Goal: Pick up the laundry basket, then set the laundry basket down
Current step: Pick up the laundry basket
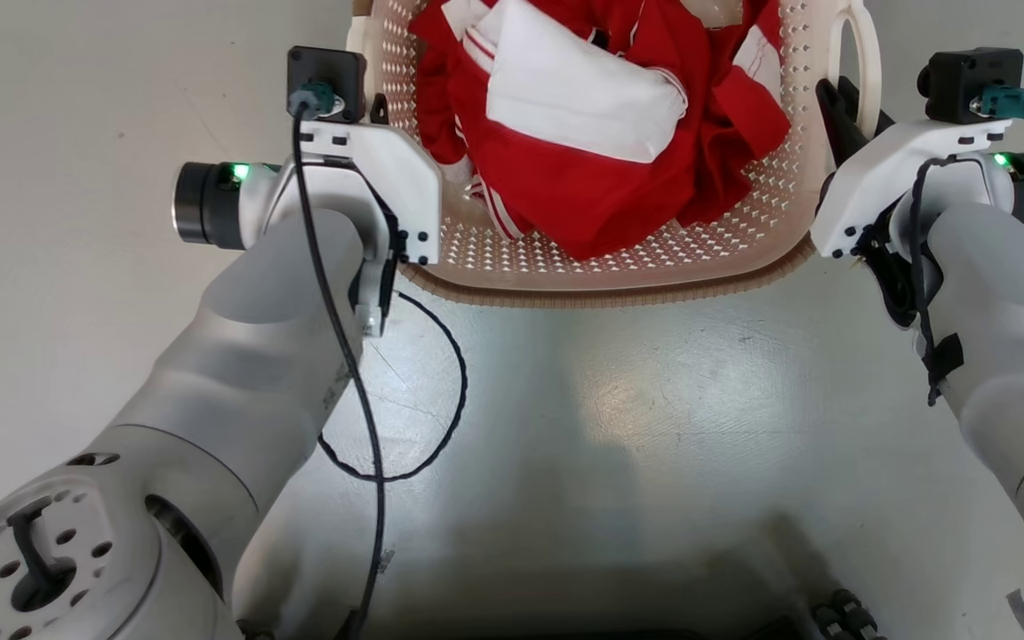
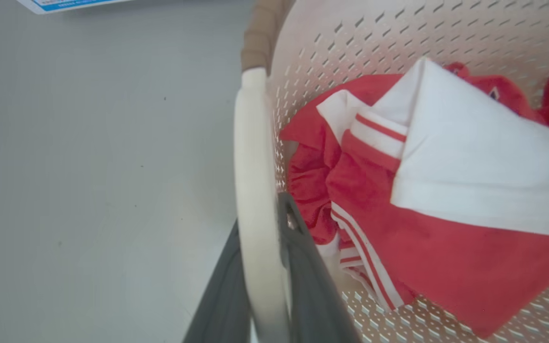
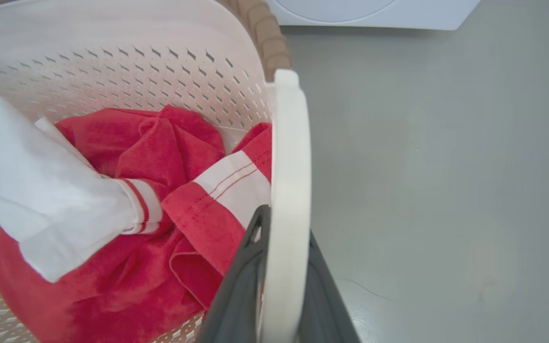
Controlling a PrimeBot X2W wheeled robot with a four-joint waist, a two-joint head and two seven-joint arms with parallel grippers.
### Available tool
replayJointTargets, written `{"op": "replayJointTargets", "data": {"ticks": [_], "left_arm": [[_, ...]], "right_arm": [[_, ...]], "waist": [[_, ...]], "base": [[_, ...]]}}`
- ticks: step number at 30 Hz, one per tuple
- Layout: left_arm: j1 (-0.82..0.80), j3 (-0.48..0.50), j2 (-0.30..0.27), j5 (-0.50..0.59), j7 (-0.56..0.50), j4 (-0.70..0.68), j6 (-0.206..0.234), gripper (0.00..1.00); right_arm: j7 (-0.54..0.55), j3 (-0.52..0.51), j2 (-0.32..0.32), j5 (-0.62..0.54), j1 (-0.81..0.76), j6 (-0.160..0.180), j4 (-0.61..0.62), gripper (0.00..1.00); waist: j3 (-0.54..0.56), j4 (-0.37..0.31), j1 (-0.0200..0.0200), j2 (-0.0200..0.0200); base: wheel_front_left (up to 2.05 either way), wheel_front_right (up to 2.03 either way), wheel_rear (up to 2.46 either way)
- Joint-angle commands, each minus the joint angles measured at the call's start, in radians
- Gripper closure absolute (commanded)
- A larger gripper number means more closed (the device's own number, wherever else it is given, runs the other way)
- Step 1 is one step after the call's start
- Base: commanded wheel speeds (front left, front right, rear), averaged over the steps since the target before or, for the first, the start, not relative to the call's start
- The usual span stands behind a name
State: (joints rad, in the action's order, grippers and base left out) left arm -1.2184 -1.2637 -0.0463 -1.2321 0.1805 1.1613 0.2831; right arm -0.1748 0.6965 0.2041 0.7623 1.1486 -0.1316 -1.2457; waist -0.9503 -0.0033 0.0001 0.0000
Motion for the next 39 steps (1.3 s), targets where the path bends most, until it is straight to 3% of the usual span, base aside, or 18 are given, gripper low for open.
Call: {"op": "replayJointTargets", "data": {"ticks": [1,8,18,39], "left_arm": [[-0.011,0.002,-0.004,0.008,0.012,-0.01,0.011,1.0],[0.013,-0.003,-0.004,-0.006,-0.011,-0.016,0.011,1.0],[0.095,-0.007,-0.004,-0.055,-0.024,-0.022,-0.001,1.0],[0.415,-0.014,-0.004,-0.117,-0.119,0.006,-0.07,1.0]], "right_arm": [[0.007,0.021,-0.012,0.007,-0.047,0.001,0.0,1.0],[0.02,0.042,-0.02,0.035,-0.066,0.001,-0.006,1.0],[0.061,0.068,-0.032,0.079,-0.12,0.001,-0.021,1.0],[0.18,0.055,-0.093,0.084,-0.394,0.001,-0.045,1.0]], "waist": [[0.002,-0.001,0.0,0.0],[0.046,0.005,0.0,0.0],[0.192,0.019,0.0,0.0],[0.66,0.032,0.0,0.0]], "base": [[0.0,0.0,0.0],[0.0,0.0,0.0],[0.0,0.0,0.0],[0.0,0.0,0.0]]}}
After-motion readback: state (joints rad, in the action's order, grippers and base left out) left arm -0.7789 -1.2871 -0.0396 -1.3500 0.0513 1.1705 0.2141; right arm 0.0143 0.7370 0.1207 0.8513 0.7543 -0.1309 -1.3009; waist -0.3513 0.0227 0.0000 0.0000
